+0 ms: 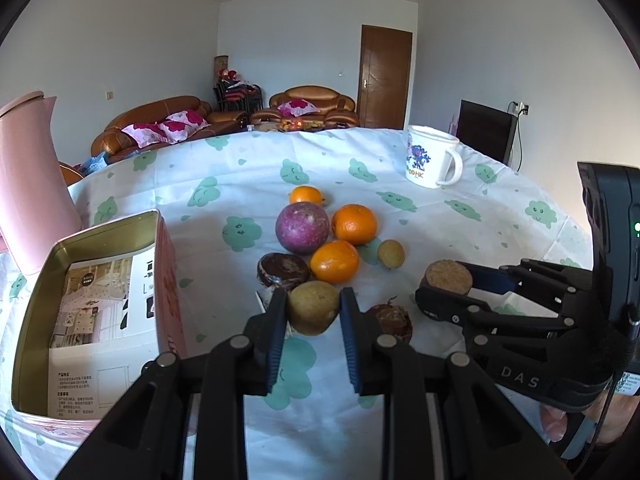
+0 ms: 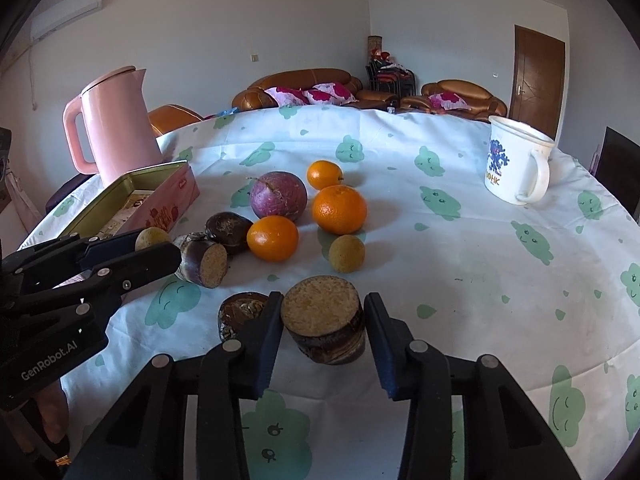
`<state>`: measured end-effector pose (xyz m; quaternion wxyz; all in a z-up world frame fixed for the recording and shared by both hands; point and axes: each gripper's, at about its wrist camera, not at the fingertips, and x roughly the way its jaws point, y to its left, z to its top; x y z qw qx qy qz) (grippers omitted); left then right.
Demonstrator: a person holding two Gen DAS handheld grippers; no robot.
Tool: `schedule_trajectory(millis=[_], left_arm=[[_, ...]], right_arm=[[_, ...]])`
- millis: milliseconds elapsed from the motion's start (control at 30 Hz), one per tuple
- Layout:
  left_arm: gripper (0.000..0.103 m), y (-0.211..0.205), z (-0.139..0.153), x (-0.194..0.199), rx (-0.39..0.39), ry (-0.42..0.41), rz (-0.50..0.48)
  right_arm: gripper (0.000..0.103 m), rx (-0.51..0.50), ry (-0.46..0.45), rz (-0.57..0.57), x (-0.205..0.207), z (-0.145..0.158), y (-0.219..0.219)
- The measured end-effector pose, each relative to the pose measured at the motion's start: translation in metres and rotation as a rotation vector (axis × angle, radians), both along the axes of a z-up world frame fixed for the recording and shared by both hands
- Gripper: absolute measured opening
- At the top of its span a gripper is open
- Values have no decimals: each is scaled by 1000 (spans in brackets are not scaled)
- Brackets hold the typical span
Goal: Organize fruits
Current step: 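Close the right gripper on the cut taro slice while the left gripper holds the yellow fruit, then lift the taro slice with the right gripper while the left gripper lifts the yellow fruit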
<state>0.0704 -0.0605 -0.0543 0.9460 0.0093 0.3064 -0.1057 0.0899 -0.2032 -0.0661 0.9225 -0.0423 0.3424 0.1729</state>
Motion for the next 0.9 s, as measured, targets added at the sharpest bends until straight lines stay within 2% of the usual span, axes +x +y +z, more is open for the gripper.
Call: schedule_trajectory(millis=[400,900], left_arm=[[28,3,4,-5,-11,-33,11],[28,6,9,-12,-19,-84,35]], right_arm=[[43,60,-66,19,-9,7,-7],[43,85,-130,40,-21,13,-9]])
